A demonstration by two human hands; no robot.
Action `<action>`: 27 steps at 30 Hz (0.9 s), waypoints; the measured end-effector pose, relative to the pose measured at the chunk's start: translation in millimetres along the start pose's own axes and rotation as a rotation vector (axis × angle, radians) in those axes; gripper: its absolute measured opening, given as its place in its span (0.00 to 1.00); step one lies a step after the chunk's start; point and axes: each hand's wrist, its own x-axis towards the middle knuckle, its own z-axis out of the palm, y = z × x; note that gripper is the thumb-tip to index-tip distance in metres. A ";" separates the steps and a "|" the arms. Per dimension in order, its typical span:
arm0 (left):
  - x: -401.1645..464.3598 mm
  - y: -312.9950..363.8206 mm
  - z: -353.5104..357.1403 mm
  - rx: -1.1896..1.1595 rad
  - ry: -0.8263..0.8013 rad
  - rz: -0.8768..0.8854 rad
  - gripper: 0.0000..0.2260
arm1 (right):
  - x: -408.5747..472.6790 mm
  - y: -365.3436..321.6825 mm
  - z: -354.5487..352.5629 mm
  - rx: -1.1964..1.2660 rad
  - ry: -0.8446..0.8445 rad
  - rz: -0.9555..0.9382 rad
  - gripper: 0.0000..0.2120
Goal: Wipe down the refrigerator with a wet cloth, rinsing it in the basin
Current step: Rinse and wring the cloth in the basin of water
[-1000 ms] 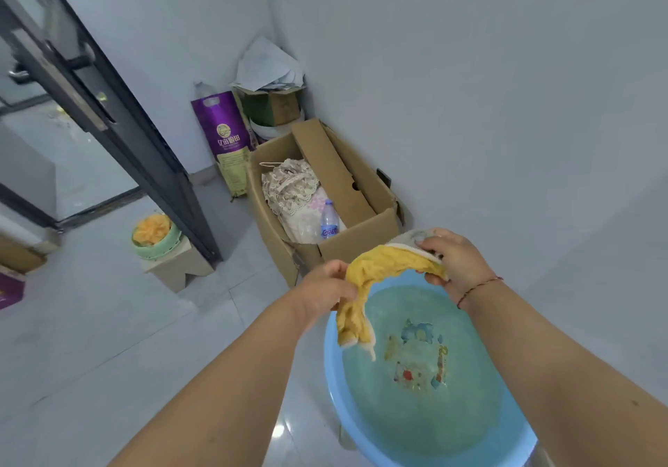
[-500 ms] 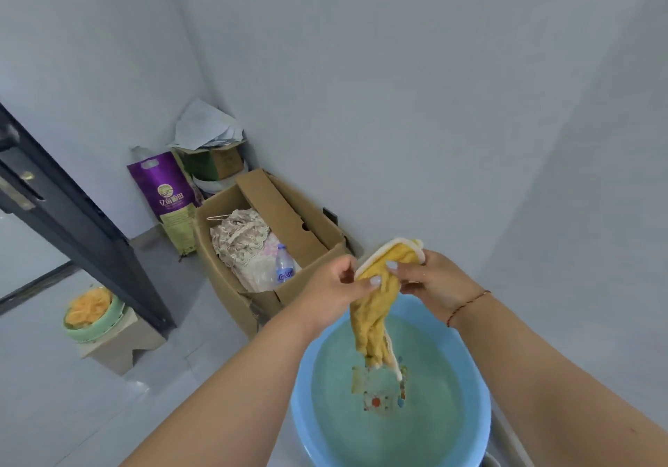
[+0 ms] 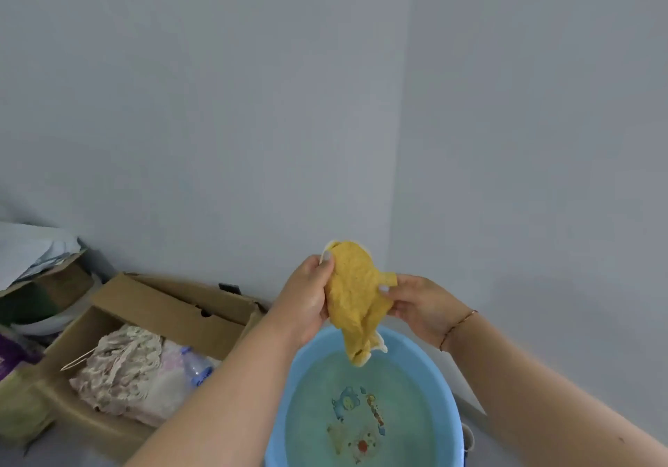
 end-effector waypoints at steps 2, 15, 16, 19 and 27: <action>-1.8 5.7 1.9 0.210 -0.065 0.052 0.16 | -17.6 -0.1 7.7 0.078 0.197 -0.092 0.12; -40.7 -12.3 39.9 0.317 -0.313 -0.037 0.27 | -144.4 7.9 33.4 0.094 0.778 -0.170 0.10; -43.7 -14.3 41.8 0.270 -0.317 -0.058 0.24 | -152.6 8.0 35.3 0.097 0.808 -0.182 0.13; -63.6 -21.1 50.2 0.176 -0.395 -0.134 0.16 | -180.0 13.9 42.9 0.172 0.864 -0.209 0.22; -147.5 -46.7 66.2 0.468 -0.500 -0.217 0.22 | -252.8 33.6 85.4 0.252 0.860 -0.200 0.20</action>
